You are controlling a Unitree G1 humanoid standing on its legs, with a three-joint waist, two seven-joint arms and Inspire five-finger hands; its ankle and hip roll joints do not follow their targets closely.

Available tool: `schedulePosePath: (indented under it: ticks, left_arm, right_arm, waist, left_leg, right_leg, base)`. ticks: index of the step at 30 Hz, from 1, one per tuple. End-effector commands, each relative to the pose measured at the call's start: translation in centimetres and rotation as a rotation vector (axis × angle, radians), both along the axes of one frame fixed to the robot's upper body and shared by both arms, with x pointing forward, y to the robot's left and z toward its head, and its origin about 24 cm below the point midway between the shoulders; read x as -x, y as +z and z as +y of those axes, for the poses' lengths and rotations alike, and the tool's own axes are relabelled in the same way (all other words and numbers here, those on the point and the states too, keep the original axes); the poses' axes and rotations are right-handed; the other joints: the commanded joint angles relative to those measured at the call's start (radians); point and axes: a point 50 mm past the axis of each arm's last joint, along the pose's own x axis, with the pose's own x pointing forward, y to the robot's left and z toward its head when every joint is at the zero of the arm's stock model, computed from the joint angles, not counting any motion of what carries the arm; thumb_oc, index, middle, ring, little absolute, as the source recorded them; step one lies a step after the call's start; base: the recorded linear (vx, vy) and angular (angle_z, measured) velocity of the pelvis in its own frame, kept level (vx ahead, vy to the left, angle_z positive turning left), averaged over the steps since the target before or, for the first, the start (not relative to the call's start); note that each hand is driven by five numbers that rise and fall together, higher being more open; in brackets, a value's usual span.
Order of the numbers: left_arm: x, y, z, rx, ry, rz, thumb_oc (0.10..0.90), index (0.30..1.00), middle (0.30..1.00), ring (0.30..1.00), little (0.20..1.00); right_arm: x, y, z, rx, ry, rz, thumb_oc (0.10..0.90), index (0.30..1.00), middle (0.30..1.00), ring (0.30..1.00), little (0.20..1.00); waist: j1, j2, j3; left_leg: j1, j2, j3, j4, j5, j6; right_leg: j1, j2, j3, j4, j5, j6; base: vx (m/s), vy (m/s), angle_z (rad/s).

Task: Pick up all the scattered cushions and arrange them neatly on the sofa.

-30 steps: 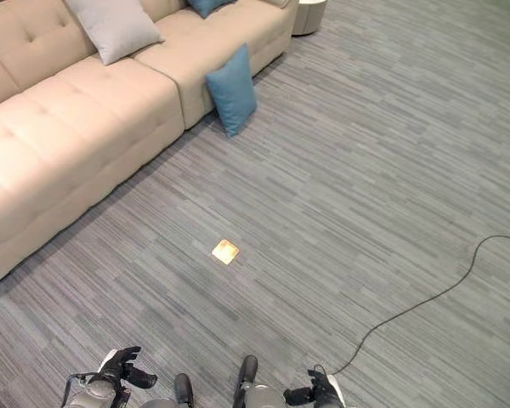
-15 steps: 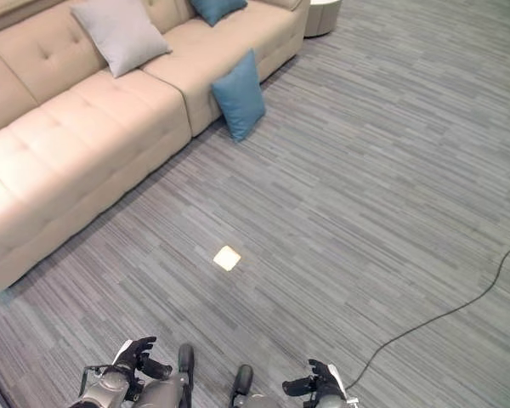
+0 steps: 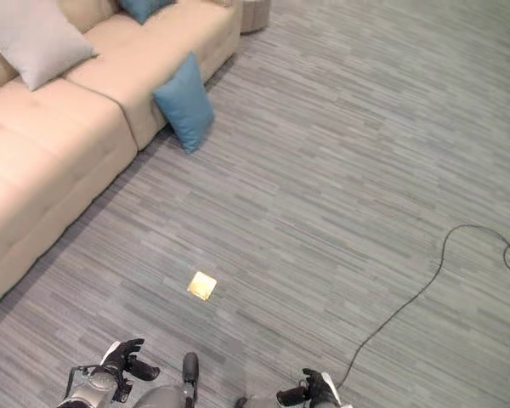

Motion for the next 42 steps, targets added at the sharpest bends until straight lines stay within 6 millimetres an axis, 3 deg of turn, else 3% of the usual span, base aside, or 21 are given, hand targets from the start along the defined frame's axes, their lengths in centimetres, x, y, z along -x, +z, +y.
schedulePosePath:
  ticks: [1,4,6,11,13,15,16,17,21,23,24,25,26,28,29,33,36,37,39,40,42]
  left_arm:
    - [0.6,-0.2,-0.1,0.011,0.038,-0.021,0.800,0.900,0.900,0.900,0.900]
    - [0.3,-0.1,-0.4,0.013,0.030,-0.024,0.800,0.900,0.900,0.900,0.900]
    - [0.3,-0.2,-0.5,0.009,0.022,-0.018,0.800,0.900,0.900,0.900,0.900]
    - [1.4,-0.8,-0.8,0.012,0.027,0.022,0.800,0.900,0.900,0.900,0.900]
    - [1.8,-1.0,-1.2,0.035,0.030,0.034,0.800,0.900,0.900,0.900,0.900]
    - [1.4,-0.9,-1.4,0.063,0.035,0.019,0.800,0.900,0.900,0.900,0.900]
    - [1.4,-0.9,-1.4,0.062,0.035,0.019,0.800,0.900,0.900,0.900,0.900]
    - [0.8,-0.6,-1.3,0.063,0.039,-0.007,0.800,0.900,0.900,0.900,0.900]
    - [0.3,-0.4,-1.5,0.060,0.032,-0.018,0.800,0.900,0.900,0.900,0.900]
    - [0.5,-0.6,-1.6,0.053,0.025,-0.007,0.800,0.900,0.900,0.900,0.900]
    - [0.9,-0.7,-1.6,0.045,0.021,0.009,0.800,0.900,0.900,0.900,0.900]
    - [0.9,-0.8,-1.6,0.045,0.021,0.009,0.800,0.900,0.900,0.900,0.900]
    - [1.3,-0.9,-1.5,0.041,0.027,0.018,0.800,0.900,0.900,0.900,0.900]
    - [1.3,-0.9,-1.5,0.041,0.027,0.018,0.800,0.900,0.900,0.900,0.900]
    - [1.8,-1.1,-1.4,0.041,0.045,0.031,0.800,0.900,0.900,0.900,0.900]
    - [3.0,-1.4,-0.8,0.041,0.078,0.063,0.800,0.900,0.900,0.900,0.900]
    - [3.5,-1.5,-0.5,0.040,0.088,0.081,0.800,0.900,0.900,0.900,0.900]
    - [3.3,-1.4,-0.4,0.042,0.086,0.074,0.800,0.900,0.900,0.900,0.900]
    - [3.2,-1.3,-0.4,0.044,0.083,0.068,0.800,0.900,0.900,0.900,0.900]
    - [2.7,-1.1,-0.3,0.039,0.076,0.053,0.800,0.900,0.900,0.900,0.900]
    - [2.5,-1.0,-0.2,0.034,0.075,0.046,0.800,0.900,0.900,0.900,0.900]
  right_arm:
    - [-1.8,1.2,-1.5,0.045,0.002,-0.084,0.800,0.900,0.900,0.900,0.900]
    - [-2.2,1.4,-1.5,0.048,0.017,-0.098,0.800,0.900,0.900,0.900,0.900]
    - [-1.9,1.3,-1.7,0.056,0.015,-0.080,0.800,0.900,0.900,0.900,0.900]
    - [-0.7,0.9,-1.9,0.057,0.008,-0.048,0.800,0.900,0.900,0.900,0.900]
    - [-0.4,0.8,-2.0,0.051,-0.010,-0.042,0.800,0.900,0.900,0.900,0.900]
    - [-0.5,0.8,-2.2,0.036,-0.035,-0.053,0.800,0.900,0.900,0.900,0.900]
    - [-0.5,0.8,-2.1,0.035,-0.035,-0.053,0.800,0.900,0.900,0.900,0.900]
    - [-0.8,1.0,-2.4,0.039,-0.048,-0.065,0.800,0.900,0.900,0.900,0.900]
    - [-0.8,1.1,-2.7,0.041,-0.071,-0.067,0.800,0.900,0.900,0.900,0.900]
    - [-0.7,1.0,-2.6,0.041,-0.074,-0.068,0.800,0.900,0.900,0.900,0.900]
    - [-0.4,0.9,-2.6,0.047,-0.073,-0.060,0.800,0.900,0.900,0.900,0.900]
    - [-0.4,0.9,-2.6,0.047,-0.073,-0.060,0.800,0.900,0.900,0.900,0.900]
    - [-0.2,0.9,-2.7,0.054,-0.066,-0.052,0.800,0.900,0.900,0.900,0.900]
    - [-0.1,0.9,-2.7,0.054,-0.066,-0.052,0.800,0.900,0.900,0.900,0.900]
    - [0.1,0.7,-2.7,0.062,-0.059,-0.037,0.800,0.900,0.900,0.900,0.900]
    - [0.7,0.4,-2.4,0.058,-0.054,-0.013,0.800,0.900,0.900,0.900,0.900]
    - [1.3,0.1,-2.1,0.045,-0.055,0.012,0.800,0.900,0.900,0.900,0.900]
    - [1.5,0.0,-1.8,0.034,-0.039,0.020,0.800,0.900,0.900,0.900,0.900]
    - [1.4,0.0,-1.8,0.034,-0.033,0.020,0.800,0.900,0.900,0.900,0.900]
    - [0.7,0.2,-1.7,0.033,-0.019,0.003,0.800,0.900,0.900,0.900,0.900]
    - [0.3,0.4,-1.6,0.030,-0.010,-0.010,0.800,0.900,0.900,0.900,0.900]
  waist:
    - [0.000,0.028,0.047]
    - [-0.028,0.018,0.061]
    - [-0.046,0.013,0.058]
    - [-0.058,0.015,0.028]
    - [-0.062,0.026,0.010]
    - [-0.049,0.025,0.026]
    - [-0.052,0.021,0.022]
    - [-0.040,0.006,0.044]
    - [-0.014,-0.003,0.065]
    - [-0.004,-0.007,0.064]
    - [0.002,0.000,0.055]
    - [0.003,-0.001,0.056]
    - [0.017,0.022,0.042]
    - [0.018,0.019,0.044]
    - [0.044,0.029,0.035]
    - [0.057,0.020,0.002]
    - [0.070,-0.009,-0.019]
    - [0.079,-0.022,-0.024]
    - [0.078,-0.022,-0.024]
    - [0.058,-0.018,-0.003]
    - [0.044,0.014,0.008]
  left_leg:
    - [-0.007,0.043,-0.005,0.113,-0.110,-0.059]
    - [0.085,0.018,-0.035,0.094,-0.162,-0.066]
    - [0.145,0.008,-0.074,0.074,-0.194,-0.077]
    - [0.196,0.015,-0.098,0.079,-0.222,-0.088]
    - [0.199,0.041,-0.095,0.139,-0.191,-0.123]
    - [0.086,0.080,-0.073,0.425,-0.084,-0.174]
    - [0.081,0.077,-0.076,0.423,-0.079,-0.173]
    - [-0.002,0.102,-0.057,0.579,-0.016,-0.175]
    - [-0.124,0.125,-0.012,0.629,-0.057,-0.155]
    - [-0.173,0.112,0.009,0.531,-0.074,-0.148]
    - [-0.196,0.094,0.027,0.366,-0.064,-0.145]
    - [-0.193,0.093,0.028,0.363,-0.062,-0.145]
    - [-0.211,0.077,0.017,0.189,0.027,-0.156]
    - [-0.201,0.073,0.019,0.177,0.032,-0.156]
    - [-0.246,0.056,0.018,0.060,0.095,-0.169]
    - [-0.216,0.048,0.009,0.053,0.114,-0.149]
    - [-0.207,0.035,0.012,0.109,0.074,-0.123]
    - [-0.171,0.021,0.021,0.122,0.027,-0.099]
    - [-0.154,0.017,0.022,0.124,0.008,-0.084]
    - [-0.105,0.007,0.016,0.131,-0.031,-0.055]
    - [-0.061,0.021,0.009,0.128,-0.058,-0.039]
  right_leg:
    - [0.001,0.033,-0.069,-0.164,0.186,-0.047]
    - [-0.053,0.035,-0.113,-0.406,0.202,-0.082]
    - [-0.090,0.039,-0.094,-0.516,0.241,-0.067]
    - [-0.054,0.057,-0.068,-0.520,0.247,-0.095]
    - [-0.016,0.069,-0.087,-0.526,0.241,-0.118]
    - [0.066,0.092,-0.081,-0.537,0.201,-0.166]
    - [0.062,0.088,-0.083,-0.538,0.202,-0.166]
    - [0.104,0.092,-0.083,-0.538,0.176,-0.198]
    - [0.168,0.096,-0.086,-0.556,0.140,-0.211]
    - [0.213,0.101,-0.081,-0.586,0.125,-0.199]
    - [0.248,0.114,-0.076,-0.612,0.107,-0.184]
    - [0.250,0.113,-0.075,-0.612,0.107,-0.184]
    - [0.281,0.147,-0.057,-0.627,0.093,-0.177]
    - [0.285,0.144,-0.056,-0.628,0.092,-0.176]
    - [0.347,0.174,-0.015,-0.643,0.063,-0.170]
    - [0.381,0.180,0.020,-0.634,0.036,-0.168]
    - [0.385,0.150,0.040,-0.552,0.024,-0.148]
    - [0.356,0.123,0.034,-0.432,0.050,-0.103]
    - [0.311,0.107,0.030,-0.339,0.098,-0.076]
    - [0.228,0.073,0.026,-0.153,0.226,-0.020]
    - [0.141,0.061,-0.010,-0.041,0.265,-0.011]
  base:
    - [0.33,-0.030,0.09]
    - [0.38,-0.071,0.12]
    - [0.46,-0.127,0.15]
    - [0.31,-0.113,0.28]
    - [0.32,-0.209,0.45]
    - [0.21,-0.230,0.57]
    - [0.20,-0.233,0.31]
    - [0.13,-0.151,0.03]
    - [0.24,-0.140,-0.12]
    - [0.33,-0.024,0.07]
    - [0.24,0.013,-0.03]
    - [0.51,0.048,0.02]
    - [0.28,0.034,-0.04]
    - [0.35,0.045,-0.14]
    - [0.43,0.057,-0.28]
    - [0.47,0.116,-0.44]
    - [0.30,0.131,-0.48]
    - [0.30,0.156,-0.22]
    - [0.26,0.165,-0.12]
    - [0.24,0.158,-0.19]
    - [0.29,0.154,-0.01]
